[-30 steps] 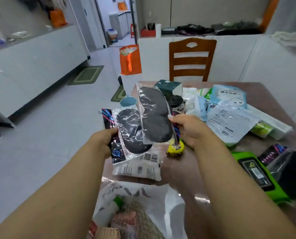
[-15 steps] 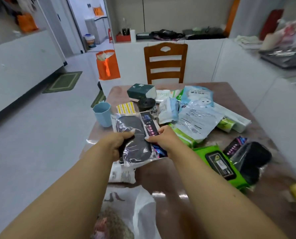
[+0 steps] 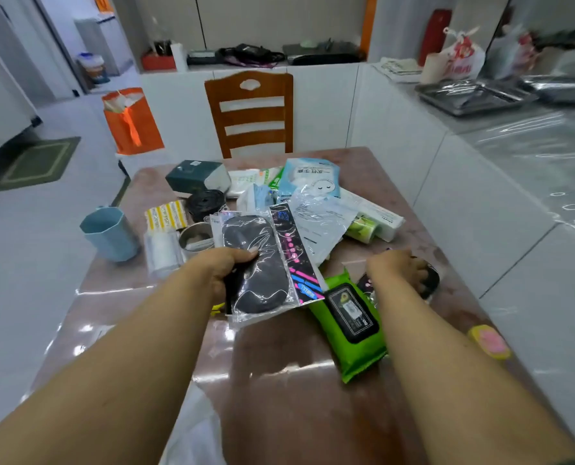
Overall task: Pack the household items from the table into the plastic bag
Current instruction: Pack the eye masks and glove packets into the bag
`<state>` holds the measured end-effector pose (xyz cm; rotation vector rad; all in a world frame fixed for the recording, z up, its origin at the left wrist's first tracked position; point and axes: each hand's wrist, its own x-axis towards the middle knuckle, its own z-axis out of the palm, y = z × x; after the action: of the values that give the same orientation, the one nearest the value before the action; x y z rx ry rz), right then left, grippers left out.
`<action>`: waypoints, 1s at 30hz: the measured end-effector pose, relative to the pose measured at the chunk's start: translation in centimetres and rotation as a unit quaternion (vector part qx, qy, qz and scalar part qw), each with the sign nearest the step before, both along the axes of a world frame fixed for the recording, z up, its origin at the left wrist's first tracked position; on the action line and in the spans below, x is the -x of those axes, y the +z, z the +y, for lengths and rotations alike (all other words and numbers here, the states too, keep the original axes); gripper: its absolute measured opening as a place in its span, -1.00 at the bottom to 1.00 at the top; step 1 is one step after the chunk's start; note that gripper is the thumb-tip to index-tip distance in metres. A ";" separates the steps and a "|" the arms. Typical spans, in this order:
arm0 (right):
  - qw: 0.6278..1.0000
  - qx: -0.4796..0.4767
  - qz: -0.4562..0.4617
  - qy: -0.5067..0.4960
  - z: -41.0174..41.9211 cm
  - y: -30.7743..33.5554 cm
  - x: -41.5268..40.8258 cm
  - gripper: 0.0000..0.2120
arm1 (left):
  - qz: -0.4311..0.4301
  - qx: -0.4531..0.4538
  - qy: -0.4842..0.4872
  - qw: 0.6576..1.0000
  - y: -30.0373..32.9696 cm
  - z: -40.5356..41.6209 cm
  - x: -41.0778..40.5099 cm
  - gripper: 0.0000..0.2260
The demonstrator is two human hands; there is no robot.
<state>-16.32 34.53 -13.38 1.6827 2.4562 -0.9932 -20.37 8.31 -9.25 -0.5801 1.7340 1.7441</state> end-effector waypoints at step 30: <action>0.894 0.357 0.179 0.204 -6.3 1.3 2.3 -0.22 | -0.006 -0.086 0.003 0.996 -1.2 2.0 -0.1 -0.59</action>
<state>-18.63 28.18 -12.10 0.7684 2.0387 -1.9253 -20.28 10.33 -10.45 -0.5189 1.5567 1.8675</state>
